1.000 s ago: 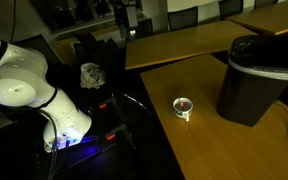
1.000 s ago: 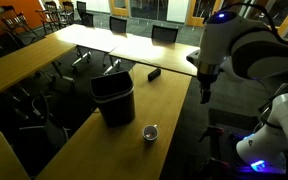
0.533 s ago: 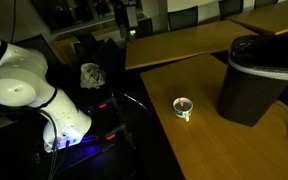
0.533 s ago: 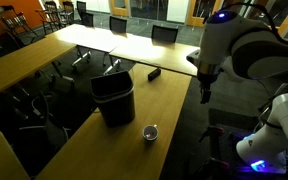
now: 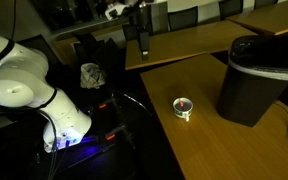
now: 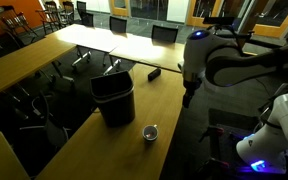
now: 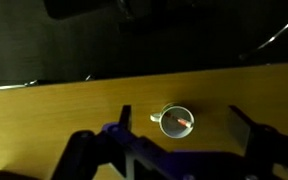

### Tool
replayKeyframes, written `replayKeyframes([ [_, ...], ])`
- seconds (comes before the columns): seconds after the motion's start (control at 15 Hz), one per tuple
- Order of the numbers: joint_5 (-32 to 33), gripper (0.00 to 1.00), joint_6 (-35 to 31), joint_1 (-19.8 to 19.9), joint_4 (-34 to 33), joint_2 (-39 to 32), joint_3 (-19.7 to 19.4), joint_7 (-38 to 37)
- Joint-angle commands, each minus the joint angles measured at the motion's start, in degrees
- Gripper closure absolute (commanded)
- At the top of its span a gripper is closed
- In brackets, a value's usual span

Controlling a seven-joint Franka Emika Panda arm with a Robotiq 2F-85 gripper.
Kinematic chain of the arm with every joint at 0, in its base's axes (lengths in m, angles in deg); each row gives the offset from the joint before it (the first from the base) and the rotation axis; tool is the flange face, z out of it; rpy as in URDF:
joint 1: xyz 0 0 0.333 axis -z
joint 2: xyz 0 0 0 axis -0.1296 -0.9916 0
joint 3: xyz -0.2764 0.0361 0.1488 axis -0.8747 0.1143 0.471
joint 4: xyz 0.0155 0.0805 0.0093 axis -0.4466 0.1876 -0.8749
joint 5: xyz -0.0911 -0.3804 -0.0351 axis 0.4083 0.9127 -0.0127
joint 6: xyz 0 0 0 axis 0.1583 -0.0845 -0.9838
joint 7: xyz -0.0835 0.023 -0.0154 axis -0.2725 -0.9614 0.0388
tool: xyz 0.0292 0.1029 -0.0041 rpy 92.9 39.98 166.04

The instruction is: Remove the marker from the cup and put it on the table

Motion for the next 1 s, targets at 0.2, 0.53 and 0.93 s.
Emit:
replayKeyframes([
  [0.2,-6.2,0.0,-19.1,1.7,-3.4,-20.4,-0.9,-14.4],
  [0.53,-7.2,0.0,-26.2,0.0,-9.6,-34.7,-3.8,-27.9],
  [0.93,-6.8,0.0,-26.9,-2.4,-12.6,-40.0,-6.7,-34.7],
])
